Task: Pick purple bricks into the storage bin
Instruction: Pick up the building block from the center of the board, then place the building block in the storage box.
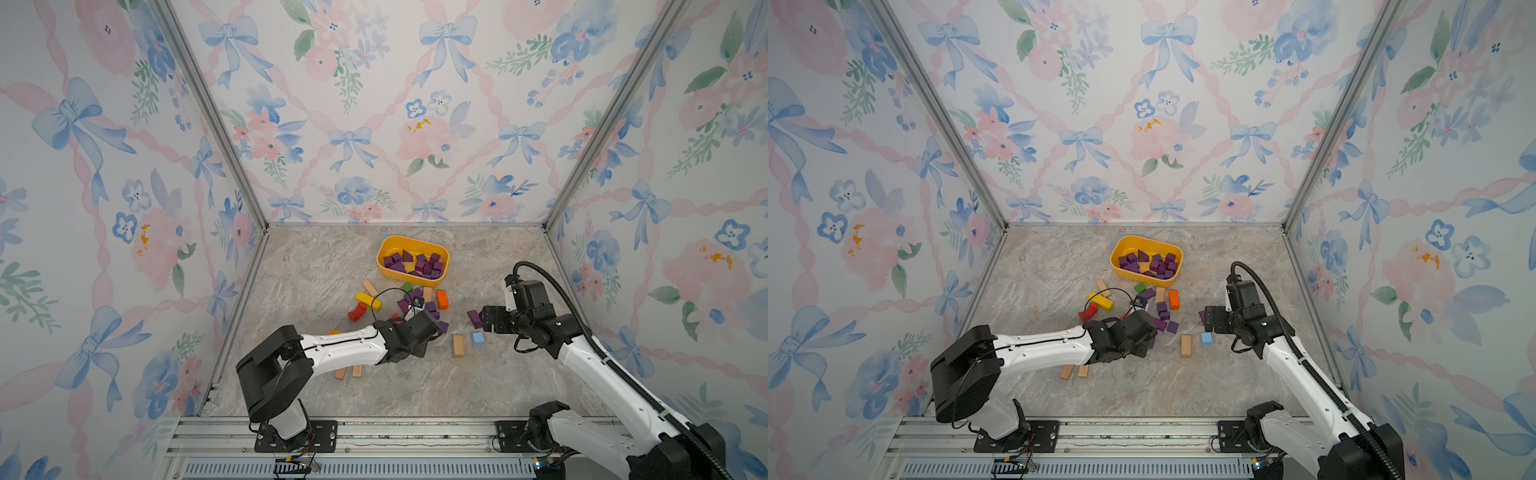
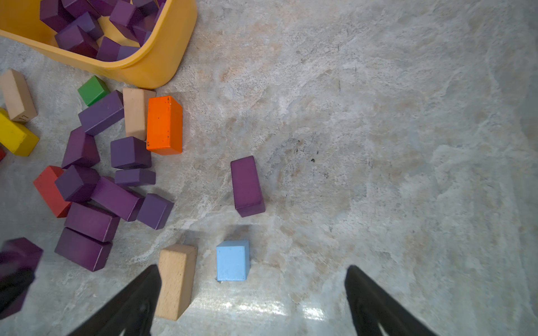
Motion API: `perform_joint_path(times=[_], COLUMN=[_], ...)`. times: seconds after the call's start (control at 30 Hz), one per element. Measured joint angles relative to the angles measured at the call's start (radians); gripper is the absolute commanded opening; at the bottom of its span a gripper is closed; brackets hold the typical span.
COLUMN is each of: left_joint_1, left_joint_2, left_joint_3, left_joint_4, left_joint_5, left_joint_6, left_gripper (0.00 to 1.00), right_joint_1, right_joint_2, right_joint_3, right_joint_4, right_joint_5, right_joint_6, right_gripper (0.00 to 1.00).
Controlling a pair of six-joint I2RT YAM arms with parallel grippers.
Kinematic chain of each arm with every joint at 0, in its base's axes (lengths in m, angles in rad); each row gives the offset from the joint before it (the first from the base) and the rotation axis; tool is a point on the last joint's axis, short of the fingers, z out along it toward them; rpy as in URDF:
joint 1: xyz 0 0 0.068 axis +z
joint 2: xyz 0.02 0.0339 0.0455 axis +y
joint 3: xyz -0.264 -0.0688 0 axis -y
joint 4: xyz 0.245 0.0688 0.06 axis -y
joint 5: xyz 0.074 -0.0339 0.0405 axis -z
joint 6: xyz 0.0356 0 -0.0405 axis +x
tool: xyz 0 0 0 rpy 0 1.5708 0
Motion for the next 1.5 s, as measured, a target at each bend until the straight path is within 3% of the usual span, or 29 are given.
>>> perform_joint_path(times=[0.27, 0.6, 1.0, 1.03, 1.13, 1.3, 1.5], left_joint_1=[0.116, 0.25, 0.396, 0.402, 0.418, 0.438, 0.435], left_joint_2=[0.014, 0.19, 0.423, 0.436, 0.467, 0.478, 0.457], left_joint_3=[0.175, 0.419, 0.657, 0.673, 0.712, 0.746, 0.712], left_joint_4=[0.008, 0.012, 0.028, 0.028, 0.028, 0.031, 0.055], left_joint_5=[-0.02, -0.015, 0.07, 0.077, 0.092, 0.093, 0.069], left_joint_6=[0.106, 0.239, 0.317, 0.32, 0.34, 0.38, 0.423], left_gripper=[0.21, 0.21, 0.22, 0.25, 0.52, 0.79, 0.92], right_joint_1=[-0.003, -0.003, -0.003, -0.003, -0.003, -0.007, -0.034], right_joint_2=[0.034, 0.043, -0.014, -0.014, -0.014, -0.005, 0.021], right_joint_3=[0.008, 0.019, 0.002, 0.002, 0.002, 0.003, 0.003], right_joint_4=[0.009, 0.02, 0.008, 0.005, 0.0, -0.006, -0.008], right_joint_5=[-0.043, -0.099, -0.101, -0.101, -0.097, -0.09, -0.092], right_joint_6=[0.008, 0.036, 0.051, 0.053, 0.053, 0.053, 0.053], right_gripper=[0.97, 0.97, 0.97, 0.97, 0.97, 0.97, 0.97])
